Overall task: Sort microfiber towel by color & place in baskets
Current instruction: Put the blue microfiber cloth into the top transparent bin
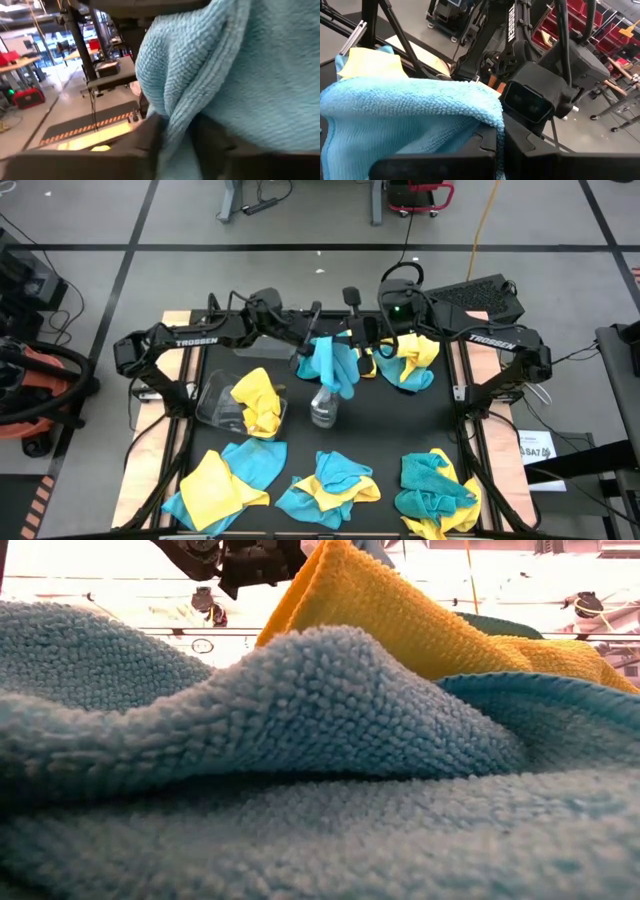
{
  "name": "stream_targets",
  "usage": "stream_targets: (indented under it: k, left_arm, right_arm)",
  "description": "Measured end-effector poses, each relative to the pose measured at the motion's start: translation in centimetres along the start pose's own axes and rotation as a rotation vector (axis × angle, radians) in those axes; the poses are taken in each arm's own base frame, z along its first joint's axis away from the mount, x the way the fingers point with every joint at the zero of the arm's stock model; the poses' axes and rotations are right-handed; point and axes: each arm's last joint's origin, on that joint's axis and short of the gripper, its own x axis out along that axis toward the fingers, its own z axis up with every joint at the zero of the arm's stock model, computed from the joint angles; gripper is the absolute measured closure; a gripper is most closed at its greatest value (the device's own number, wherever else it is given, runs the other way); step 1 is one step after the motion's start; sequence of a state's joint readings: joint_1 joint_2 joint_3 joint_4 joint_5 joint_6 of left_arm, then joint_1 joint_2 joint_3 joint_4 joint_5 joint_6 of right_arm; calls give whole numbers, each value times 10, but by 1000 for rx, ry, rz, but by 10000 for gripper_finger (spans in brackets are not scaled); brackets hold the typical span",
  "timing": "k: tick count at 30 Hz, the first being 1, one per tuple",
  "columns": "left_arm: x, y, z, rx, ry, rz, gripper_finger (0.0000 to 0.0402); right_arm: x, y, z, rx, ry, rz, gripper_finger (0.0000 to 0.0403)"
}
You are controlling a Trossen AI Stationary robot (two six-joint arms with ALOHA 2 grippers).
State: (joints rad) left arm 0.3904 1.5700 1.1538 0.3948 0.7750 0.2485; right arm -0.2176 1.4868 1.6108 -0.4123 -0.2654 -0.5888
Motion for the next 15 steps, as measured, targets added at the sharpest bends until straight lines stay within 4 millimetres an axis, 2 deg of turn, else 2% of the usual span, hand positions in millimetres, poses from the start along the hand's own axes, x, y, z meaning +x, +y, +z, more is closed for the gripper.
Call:
stream_targets:
  k: [2,3,10,15]
  left_arm:
    - [0,0,2,14,-16,-8,371]
    - [0,0,3,20,-27,-15,385]
    - [-7,5,6,59,-31,15,396]
    - [-25,14,11,65,-3,85,398]
  right_arm:
    - [0,0,-1,3,10,-2,402]
    - [0,0,-1,9,19,-6,402]
    - [-3,2,-9,98,165,-89,393]
    - [-11,3,-16,144,326,-203,344]
